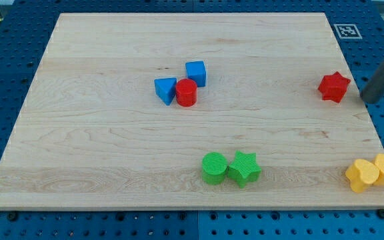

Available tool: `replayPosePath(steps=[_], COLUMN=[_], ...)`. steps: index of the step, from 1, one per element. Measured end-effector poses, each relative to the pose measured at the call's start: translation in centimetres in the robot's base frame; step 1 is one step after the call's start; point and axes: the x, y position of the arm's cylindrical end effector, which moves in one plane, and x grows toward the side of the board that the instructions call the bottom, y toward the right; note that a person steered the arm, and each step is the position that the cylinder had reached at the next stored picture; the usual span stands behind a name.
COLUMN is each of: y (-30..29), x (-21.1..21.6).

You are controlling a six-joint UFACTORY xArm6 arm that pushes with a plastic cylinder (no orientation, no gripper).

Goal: Push the red star into the blue cube

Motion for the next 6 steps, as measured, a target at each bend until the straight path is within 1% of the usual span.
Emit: replayPosePath(steps=[1,2,3,4,5,6], y=[-6.0,-9.5,-5.1,-2.1,-4.5,-10.7], x=[-0.6,-0.8,-0.8,-2.2,-3.3,-3.3])
